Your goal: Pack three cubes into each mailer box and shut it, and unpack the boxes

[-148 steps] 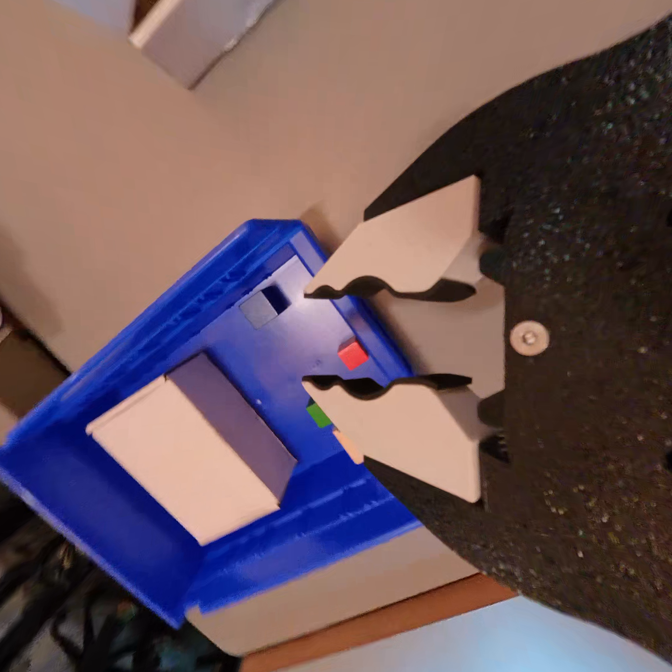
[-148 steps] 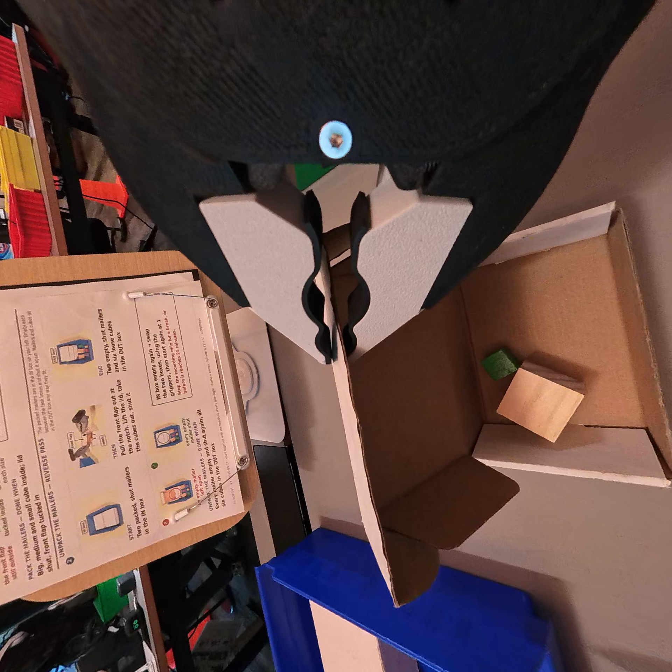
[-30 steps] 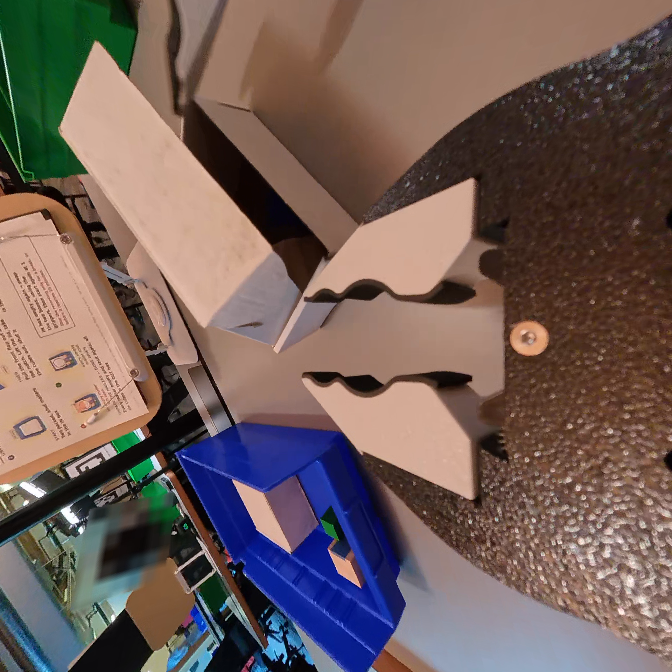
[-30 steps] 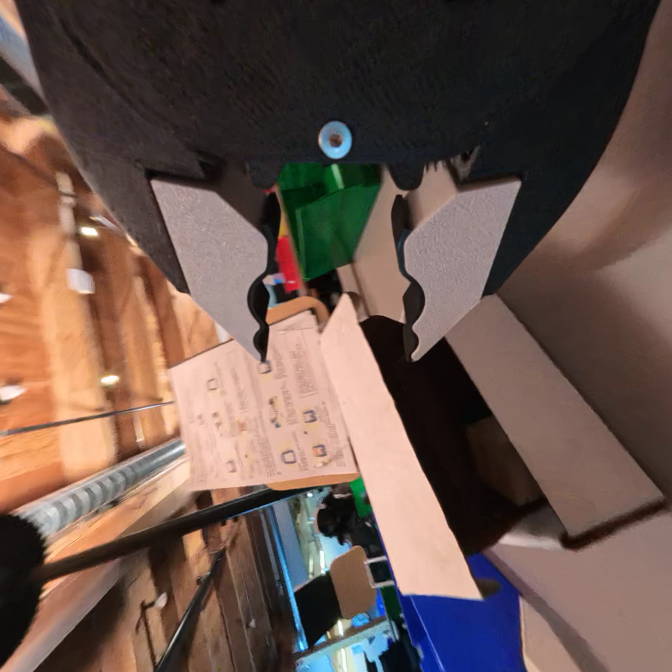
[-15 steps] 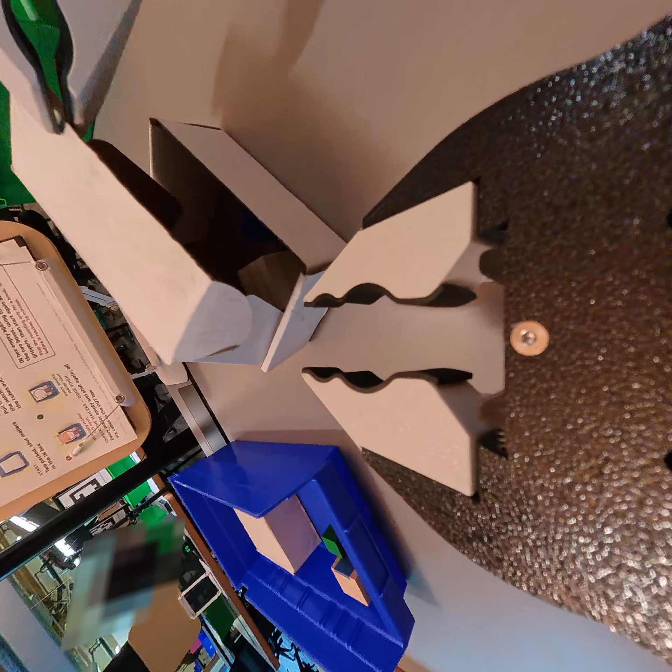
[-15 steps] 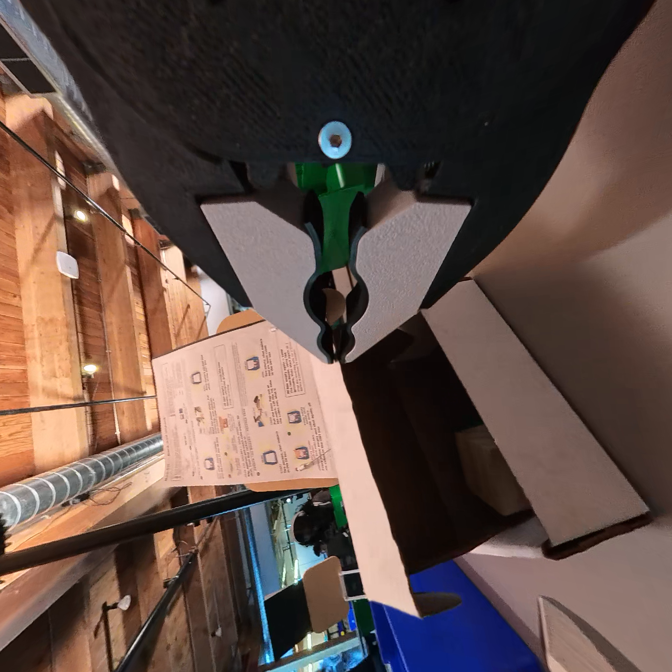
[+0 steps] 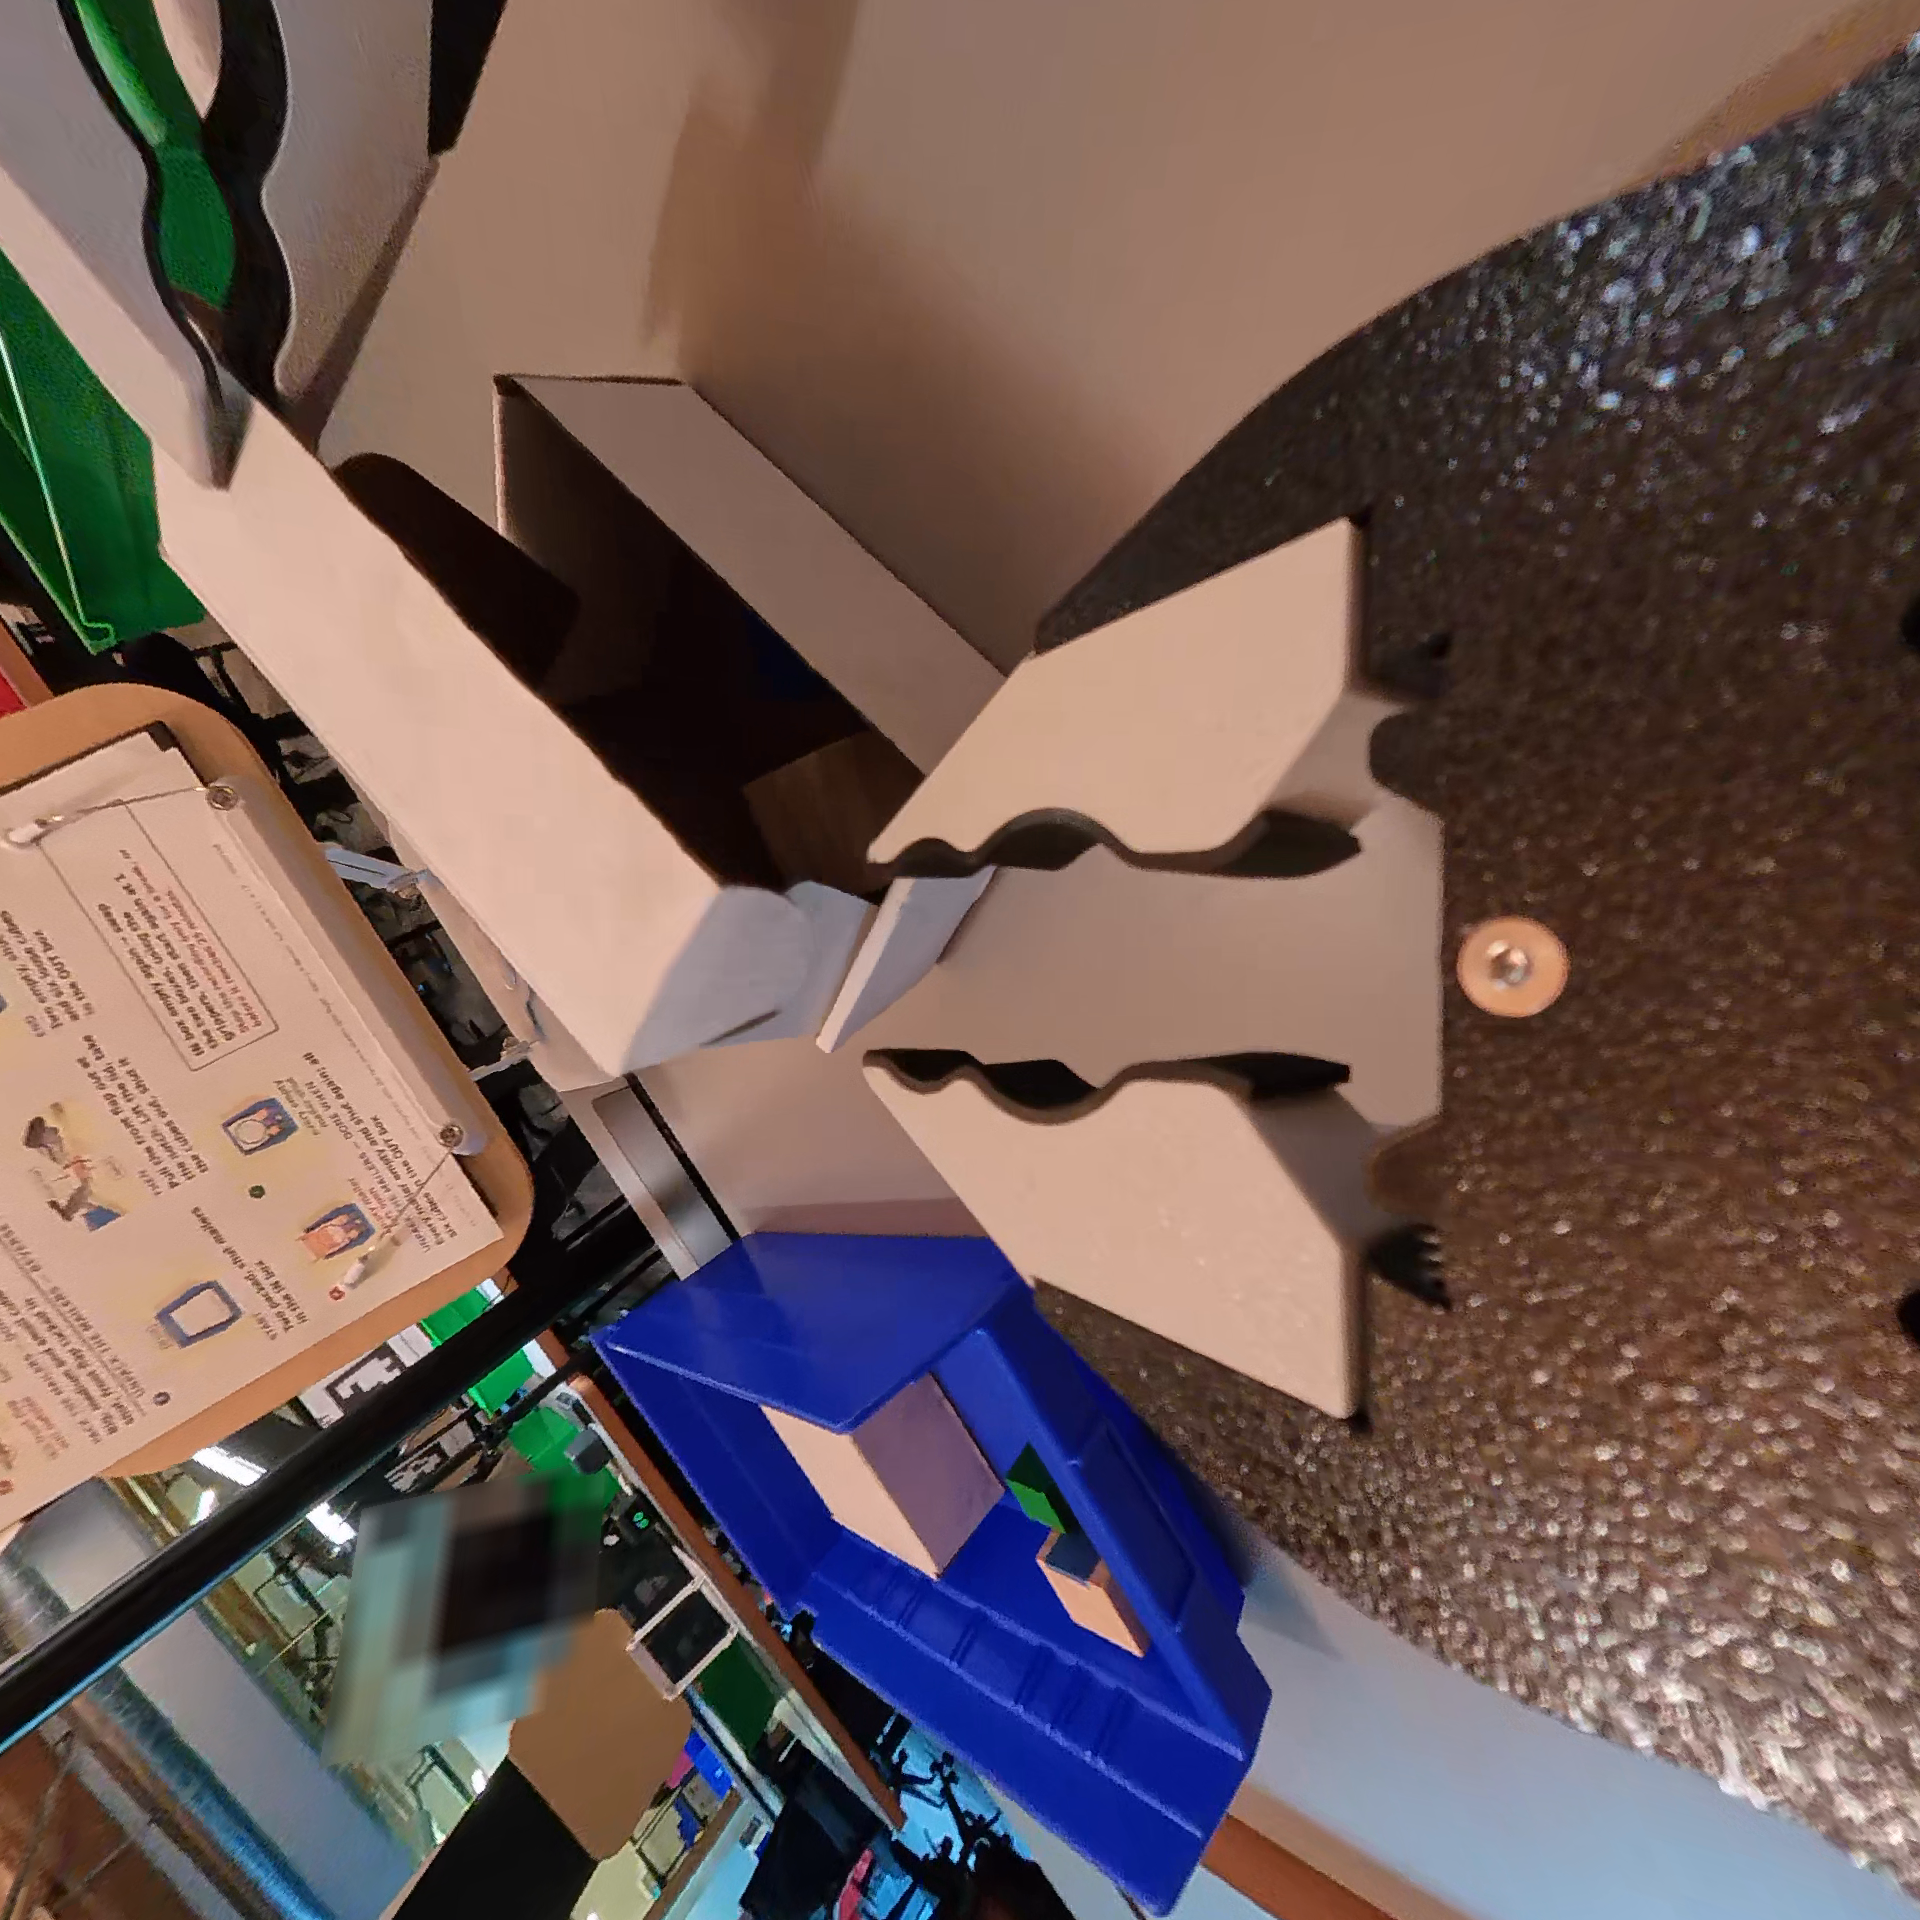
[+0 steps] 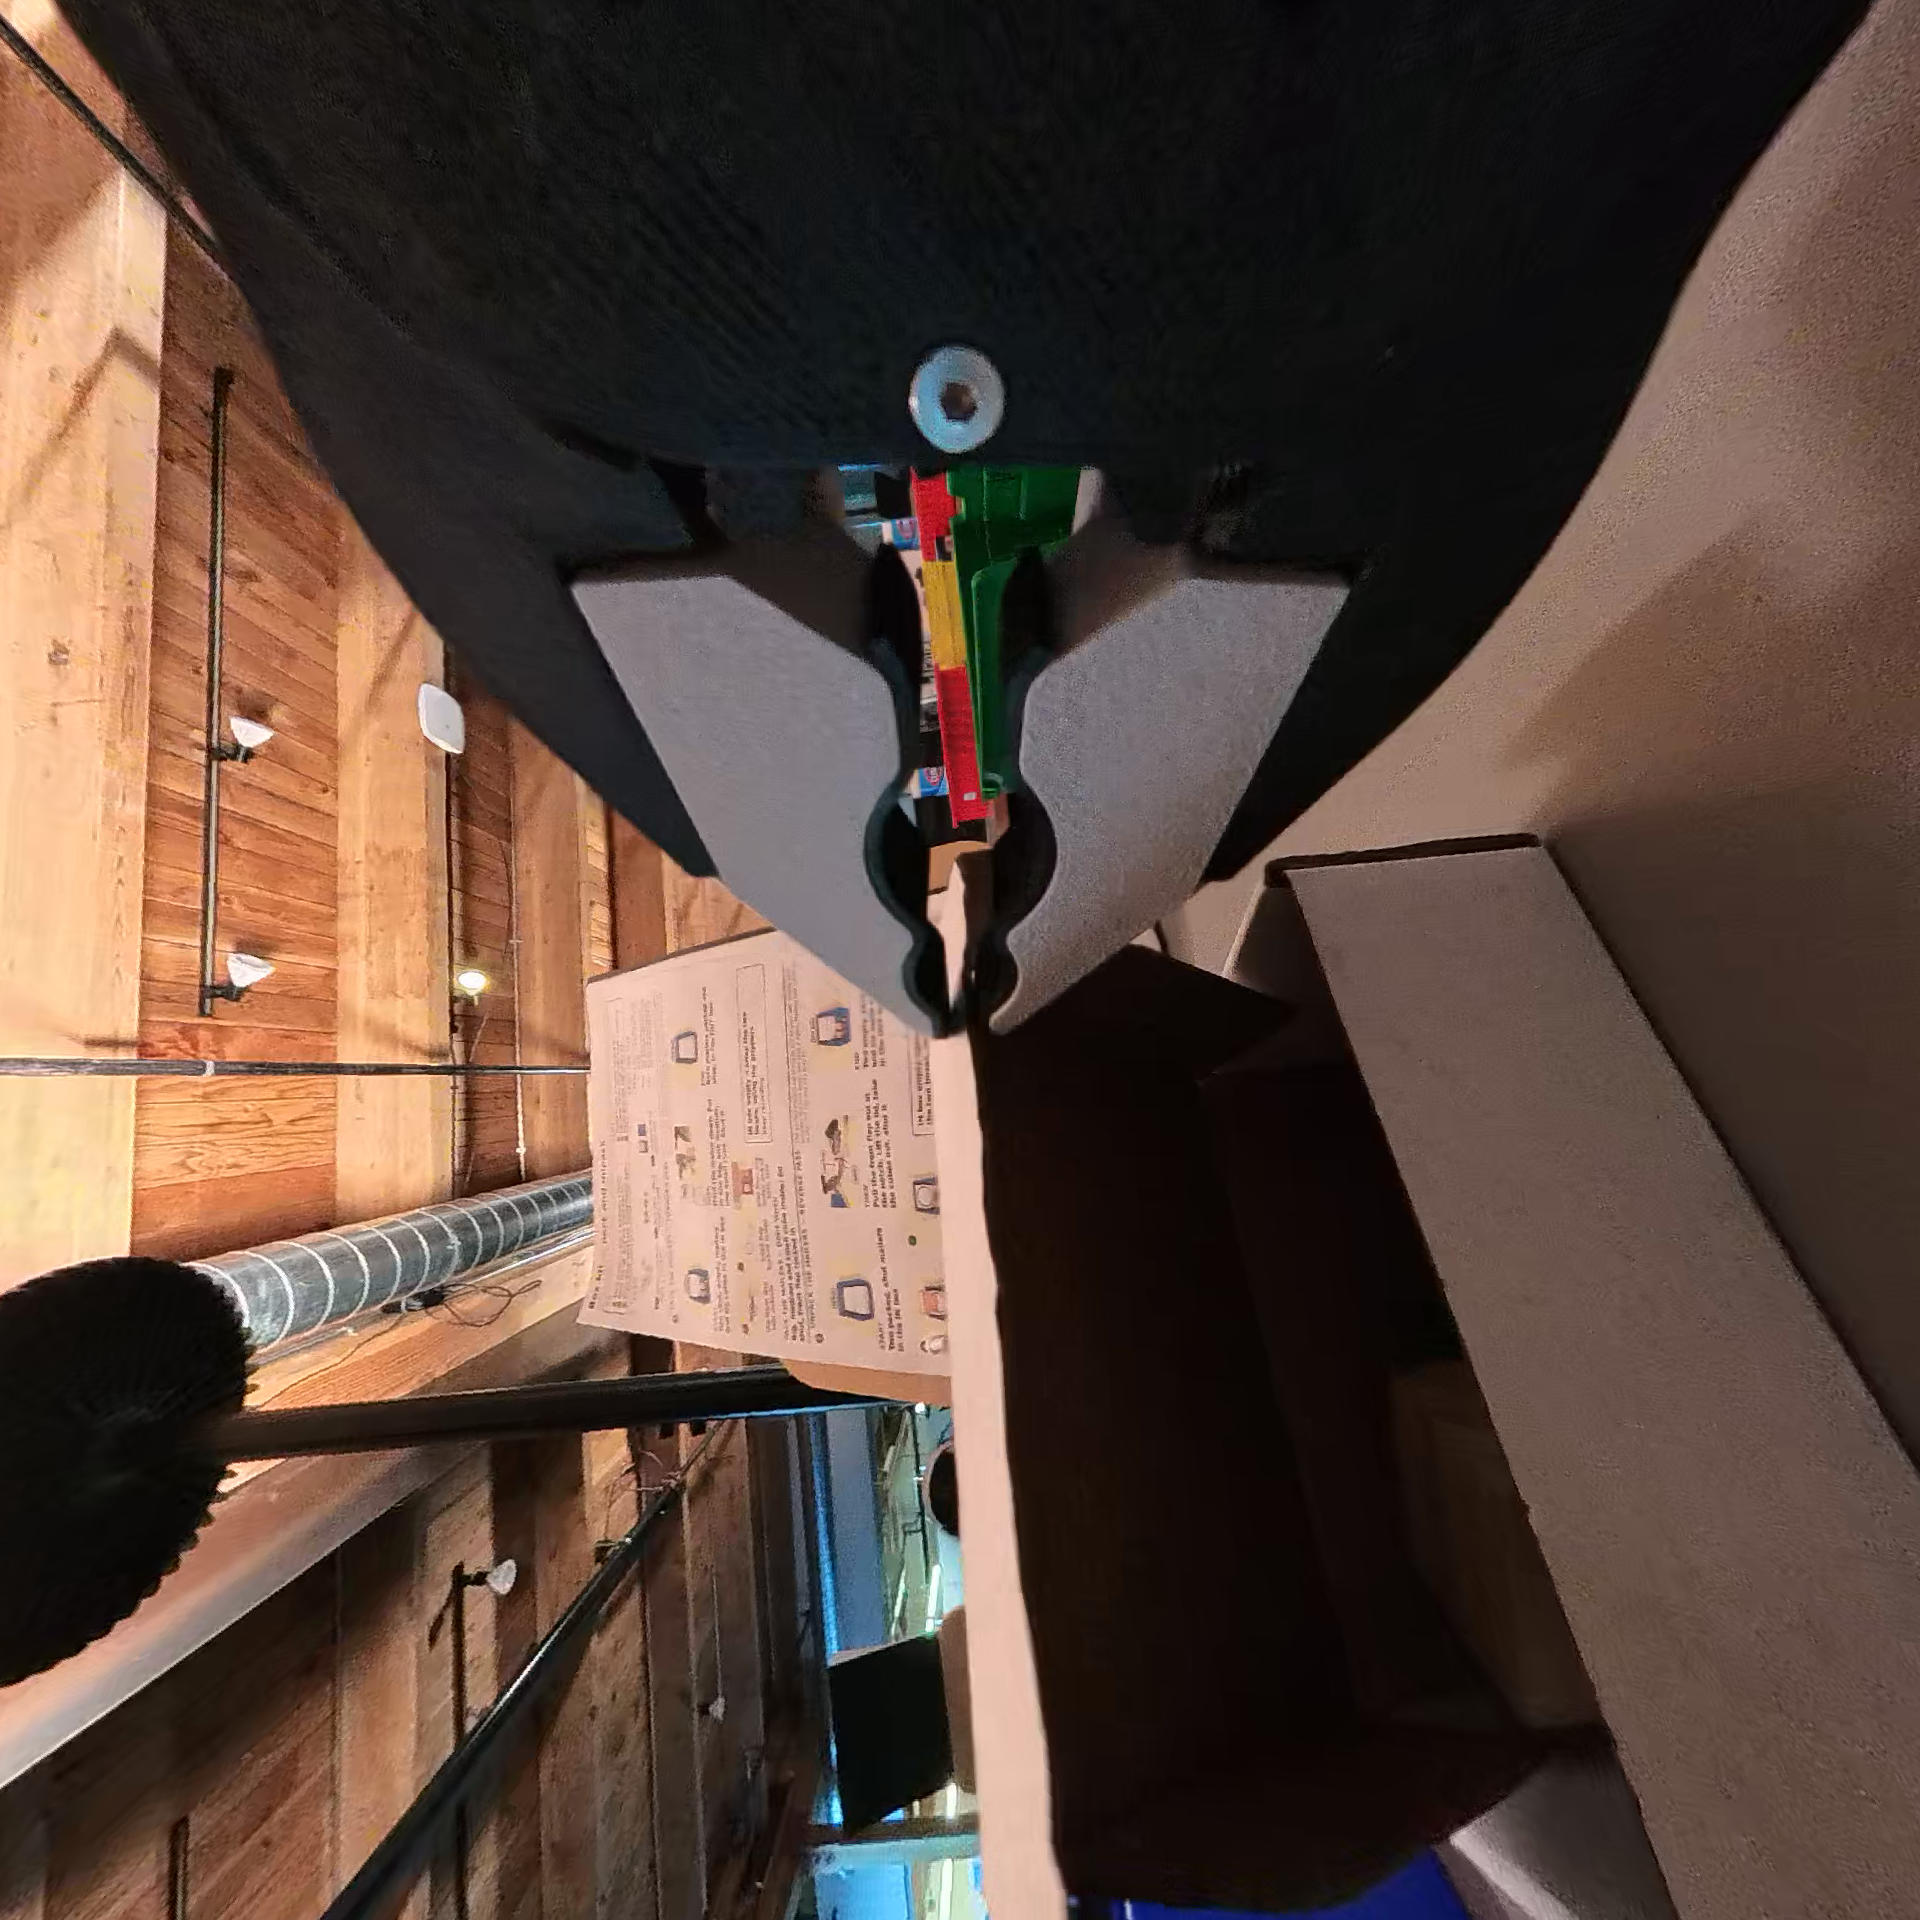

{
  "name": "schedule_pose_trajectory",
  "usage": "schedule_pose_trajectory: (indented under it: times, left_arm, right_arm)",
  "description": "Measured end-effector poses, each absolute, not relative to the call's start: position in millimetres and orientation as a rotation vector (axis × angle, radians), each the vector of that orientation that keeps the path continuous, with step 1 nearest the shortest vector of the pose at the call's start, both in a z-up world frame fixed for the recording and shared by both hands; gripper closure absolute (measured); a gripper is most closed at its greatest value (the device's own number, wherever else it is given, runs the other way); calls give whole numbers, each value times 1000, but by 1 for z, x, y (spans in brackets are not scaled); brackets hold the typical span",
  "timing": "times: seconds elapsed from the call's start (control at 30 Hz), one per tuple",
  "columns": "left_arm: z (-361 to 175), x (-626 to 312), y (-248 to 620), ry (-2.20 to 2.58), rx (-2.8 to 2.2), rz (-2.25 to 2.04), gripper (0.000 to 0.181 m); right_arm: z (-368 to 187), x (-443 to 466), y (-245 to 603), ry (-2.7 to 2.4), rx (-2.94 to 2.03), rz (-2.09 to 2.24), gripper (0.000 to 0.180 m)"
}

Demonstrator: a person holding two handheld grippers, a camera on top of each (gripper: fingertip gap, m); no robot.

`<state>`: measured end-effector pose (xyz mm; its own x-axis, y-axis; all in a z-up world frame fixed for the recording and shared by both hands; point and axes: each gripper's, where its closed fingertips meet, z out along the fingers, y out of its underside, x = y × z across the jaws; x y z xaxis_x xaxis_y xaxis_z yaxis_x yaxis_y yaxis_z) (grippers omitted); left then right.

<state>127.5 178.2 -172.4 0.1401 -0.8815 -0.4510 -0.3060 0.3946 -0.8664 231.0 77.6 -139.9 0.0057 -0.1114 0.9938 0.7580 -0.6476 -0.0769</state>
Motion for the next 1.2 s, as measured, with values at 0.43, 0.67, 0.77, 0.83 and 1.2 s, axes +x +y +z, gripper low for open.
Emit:
schedule_pose_trajectory:
  times: [0.43,0.67,0.77,0.83,1.2]
  left_arm:
    - [-197,108,154,1608,-1040,-368,169]
    - [-216,112,164,1603,-1178,-336,175]
    - [-219,112,168,1612,-1202,-311,176]
    - [-220,112,171,1616,-1226,-314,176]
    - [-232,117,172,1743,-1313,-409,176]
  right_arm:
    - [-181,200,66,-675,-2019,-1306,178]
    - [-194,196,68,-635,-2032,-1194,175]
    - [-197,197,67,-559,-2026,-1168,168]
    - [-200,206,57,-423,-2049,-1170,150]
    - [-221,208,51,-71,-2141,-786,172]
